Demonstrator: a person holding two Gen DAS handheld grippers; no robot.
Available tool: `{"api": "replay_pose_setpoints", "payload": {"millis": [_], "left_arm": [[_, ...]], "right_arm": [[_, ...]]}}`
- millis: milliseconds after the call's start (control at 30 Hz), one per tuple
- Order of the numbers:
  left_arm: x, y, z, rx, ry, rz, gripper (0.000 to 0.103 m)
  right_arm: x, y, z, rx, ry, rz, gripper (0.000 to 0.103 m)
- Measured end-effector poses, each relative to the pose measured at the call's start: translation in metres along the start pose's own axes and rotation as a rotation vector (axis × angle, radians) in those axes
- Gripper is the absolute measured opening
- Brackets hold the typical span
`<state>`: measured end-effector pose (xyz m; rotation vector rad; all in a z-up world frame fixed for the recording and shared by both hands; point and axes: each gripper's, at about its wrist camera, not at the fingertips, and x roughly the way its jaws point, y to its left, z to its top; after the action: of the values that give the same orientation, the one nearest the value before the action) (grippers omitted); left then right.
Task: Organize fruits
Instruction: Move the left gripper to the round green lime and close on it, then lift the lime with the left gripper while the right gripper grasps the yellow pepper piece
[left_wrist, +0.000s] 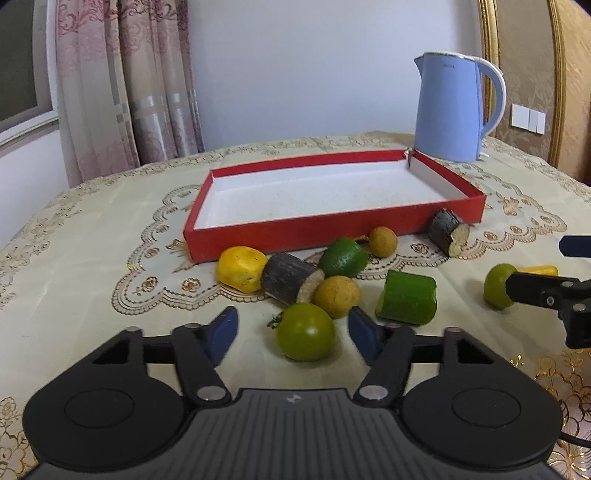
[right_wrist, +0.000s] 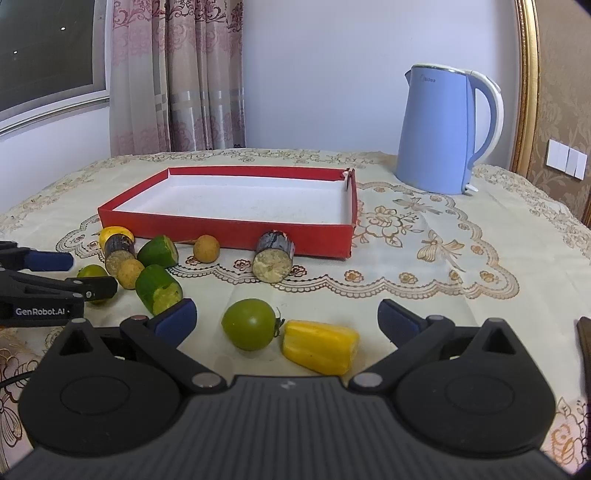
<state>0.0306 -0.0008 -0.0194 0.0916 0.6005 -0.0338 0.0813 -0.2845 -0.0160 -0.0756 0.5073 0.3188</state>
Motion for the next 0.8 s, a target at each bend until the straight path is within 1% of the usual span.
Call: {"api": "replay_pose_setpoints", "payload": {"millis": [67, 133, 167, 400, 567, 600, 733, 800], "left_arm": [[0.002, 0.001, 0.0, -0.003, 0.015, -0.018, 0.048], [0.005, 0.002, 0.0, -0.006, 0.028, -0.035, 0.041], [0.005, 0.002, -0.001, -0.007, 0.032, -0.04, 0.039], [0.007, 0.001, 0.0, 0.002, 0.032, -0.047, 0.037], [0.006, 0.005, 0.0, -0.019, 0.03, -0.06, 0.036], [0.006, 0.006, 0.0, -0.025, 0.027, -0.063, 0.035], [0.001, 0.006, 0.001, -0.032, 0.006, -0.064, 0.035], [-0.001, 0.006, 0.001, -0.027, -0.005, -0.062, 0.035]], "right_arm": [[-0.001, 0.0, 0.0, -0.003, -0.006, 0.001, 0.103], [-0.001, 0.0, 0.0, -0.007, -0.01, -0.001, 0.103], [-0.002, 0.0, 0.0, -0.01, -0.011, -0.001, 0.103], [-0.003, 0.0, -0.001, -0.025, -0.015, -0.005, 0.103], [-0.006, -0.004, -0.005, -0.056, -0.011, 0.009, 0.103], [-0.006, -0.006, -0.005, -0.055, -0.008, 0.019, 0.102], [-0.006, -0.017, -0.007, -0.05, 0.015, 0.058, 0.091], [-0.005, -0.021, -0.008, -0.055, 0.023, 0.058, 0.087]]}}
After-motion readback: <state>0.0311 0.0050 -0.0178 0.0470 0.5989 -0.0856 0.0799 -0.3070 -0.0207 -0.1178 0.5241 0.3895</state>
